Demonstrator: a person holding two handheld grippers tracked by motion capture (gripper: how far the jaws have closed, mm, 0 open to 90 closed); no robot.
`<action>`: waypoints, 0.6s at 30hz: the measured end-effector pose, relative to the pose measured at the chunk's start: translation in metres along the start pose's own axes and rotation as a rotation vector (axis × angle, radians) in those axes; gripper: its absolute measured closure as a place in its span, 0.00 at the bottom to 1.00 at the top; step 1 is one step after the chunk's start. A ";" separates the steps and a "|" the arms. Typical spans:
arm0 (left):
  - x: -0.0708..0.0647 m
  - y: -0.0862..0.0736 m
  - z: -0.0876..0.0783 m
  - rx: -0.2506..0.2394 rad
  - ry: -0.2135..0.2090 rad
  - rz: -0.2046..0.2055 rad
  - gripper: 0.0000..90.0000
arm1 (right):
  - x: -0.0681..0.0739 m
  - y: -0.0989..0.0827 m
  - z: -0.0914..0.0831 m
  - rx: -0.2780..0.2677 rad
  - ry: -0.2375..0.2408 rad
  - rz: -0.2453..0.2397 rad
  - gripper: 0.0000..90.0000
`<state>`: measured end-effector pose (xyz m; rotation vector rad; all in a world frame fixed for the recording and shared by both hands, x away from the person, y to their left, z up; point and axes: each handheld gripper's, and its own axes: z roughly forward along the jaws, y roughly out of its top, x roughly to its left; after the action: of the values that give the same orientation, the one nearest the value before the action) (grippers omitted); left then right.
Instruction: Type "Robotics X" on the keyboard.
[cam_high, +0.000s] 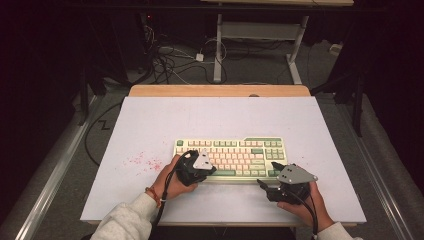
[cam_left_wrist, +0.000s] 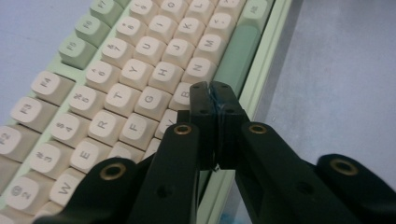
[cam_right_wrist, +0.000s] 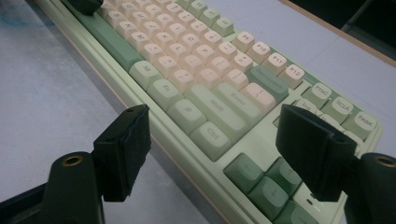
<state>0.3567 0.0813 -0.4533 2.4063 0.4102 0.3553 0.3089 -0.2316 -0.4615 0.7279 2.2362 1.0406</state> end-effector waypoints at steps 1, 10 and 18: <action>0.000 0.000 -0.002 -0.006 0.007 0.000 0.95 | 0.000 0.000 0.000 0.001 -0.001 0.002 0.30; 0.005 -0.003 -0.019 -0.058 0.070 0.005 0.85 | -0.001 0.000 -0.001 -0.002 -0.004 0.003 0.30; 0.011 -0.013 -0.033 -0.089 0.114 0.000 0.71 | -0.001 0.000 -0.001 -0.005 -0.006 0.005 0.30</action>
<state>0.3528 0.1141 -0.4353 2.3068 0.4364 0.5021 0.3090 -0.2331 -0.4607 0.7334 2.2277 1.0445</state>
